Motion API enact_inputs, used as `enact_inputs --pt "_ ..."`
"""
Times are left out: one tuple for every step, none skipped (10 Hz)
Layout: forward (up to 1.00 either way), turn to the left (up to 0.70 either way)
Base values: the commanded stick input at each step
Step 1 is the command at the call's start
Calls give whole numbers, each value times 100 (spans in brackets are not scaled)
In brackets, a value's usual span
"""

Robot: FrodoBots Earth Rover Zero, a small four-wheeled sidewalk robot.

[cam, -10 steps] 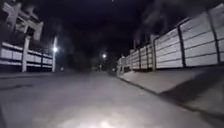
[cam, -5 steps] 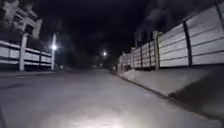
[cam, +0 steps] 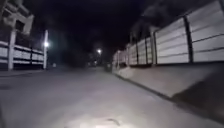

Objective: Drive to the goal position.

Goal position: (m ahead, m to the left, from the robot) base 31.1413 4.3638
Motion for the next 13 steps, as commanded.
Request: enact_inputs --pt "70 0" --pt "70 0" --pt "70 0" --pt "70 0" --pt "70 0" --pt "70 0" --pt "70 0" --pt "70 0" --pt "70 0" --pt "70 0" --pt "70 0" --pt "70 0" --pt "70 0"
